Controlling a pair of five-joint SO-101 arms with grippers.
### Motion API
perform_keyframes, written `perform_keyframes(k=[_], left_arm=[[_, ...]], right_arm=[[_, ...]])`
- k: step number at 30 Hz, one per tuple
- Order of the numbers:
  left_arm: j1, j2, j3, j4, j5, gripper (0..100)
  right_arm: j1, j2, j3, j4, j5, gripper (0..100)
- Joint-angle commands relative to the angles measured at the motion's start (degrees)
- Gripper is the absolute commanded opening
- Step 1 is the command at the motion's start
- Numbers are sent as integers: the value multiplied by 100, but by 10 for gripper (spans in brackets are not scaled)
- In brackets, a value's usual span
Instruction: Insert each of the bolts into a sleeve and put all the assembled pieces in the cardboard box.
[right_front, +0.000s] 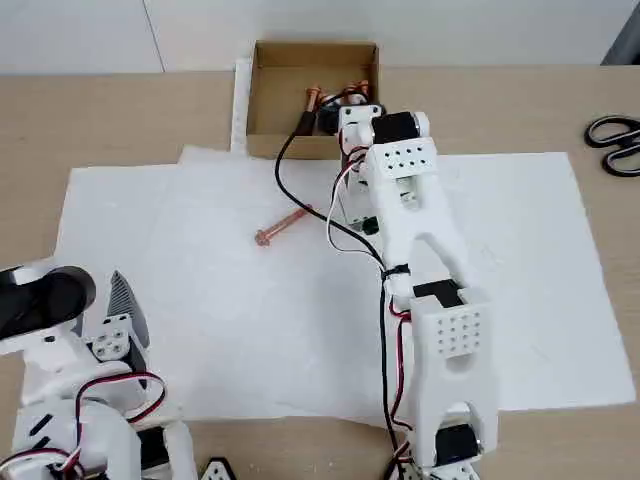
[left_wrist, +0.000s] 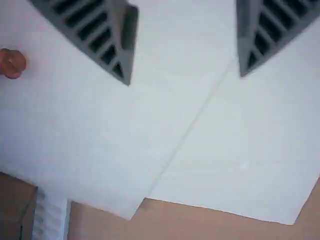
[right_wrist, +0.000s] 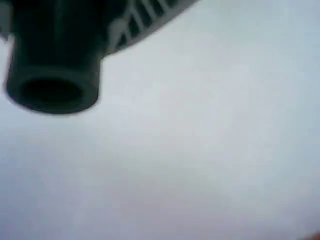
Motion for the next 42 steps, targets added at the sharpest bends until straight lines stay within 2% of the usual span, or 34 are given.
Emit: perform_keyframes(k=[1, 4, 9, 17, 22, 31, 34, 37, 42], left_arm=[[0, -26, -13, -18, 35, 130], [0, -26, -13, -18, 35, 130], [0, -26, -13, -18, 35, 130], [0, -26, -13, 9, 35, 130], [9, -26, -13, 0, 35, 130], [9, -26, -13, 9, 35, 130], [9, -26, -13, 9, 26, 130], [9, -26, -13, 9, 26, 130], [9, -26, -13, 9, 26, 130]], right_arm=[[31, -136, -281, 84, -352, 4], [40, 110, -281, 84, -387, 13], [40, 514, -281, 84, -396, 133], [22, 760, -316, 13, -396, 145], [22, 760, -325, -4, -387, 213], [48, 813, -325, -259, -387, 169], [48, 866, -316, -259, -396, 115], [57, 963, -316, -259, -396, 7], [171, 787, -343, -198, -360, 2]])
